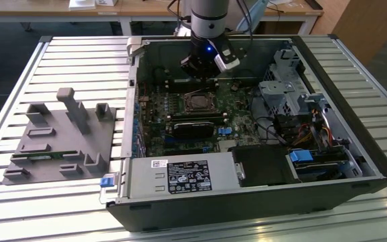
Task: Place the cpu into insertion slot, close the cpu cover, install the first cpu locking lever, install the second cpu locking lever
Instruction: 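Install the first cpu locking lever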
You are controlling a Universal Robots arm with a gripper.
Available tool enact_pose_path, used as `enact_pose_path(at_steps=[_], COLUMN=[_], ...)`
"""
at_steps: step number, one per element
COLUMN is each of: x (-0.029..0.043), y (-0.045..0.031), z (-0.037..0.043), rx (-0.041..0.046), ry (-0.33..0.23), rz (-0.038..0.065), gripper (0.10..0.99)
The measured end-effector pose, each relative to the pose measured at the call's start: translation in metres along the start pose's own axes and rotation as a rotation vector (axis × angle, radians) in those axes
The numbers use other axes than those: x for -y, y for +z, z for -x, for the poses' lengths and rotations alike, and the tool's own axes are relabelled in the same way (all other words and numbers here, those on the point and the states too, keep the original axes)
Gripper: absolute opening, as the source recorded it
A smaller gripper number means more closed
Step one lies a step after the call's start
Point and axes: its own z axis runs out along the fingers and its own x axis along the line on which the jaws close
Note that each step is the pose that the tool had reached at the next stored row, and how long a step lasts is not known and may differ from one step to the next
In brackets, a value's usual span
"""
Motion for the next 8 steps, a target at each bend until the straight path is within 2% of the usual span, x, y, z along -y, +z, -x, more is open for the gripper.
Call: enact_pose_path(at_steps=[8], x=[0.0002], y=[0.0051], z=[0.0019], rx=[-0.0001], ry=[0.0], rz=[0.0], gripper=[0.106])
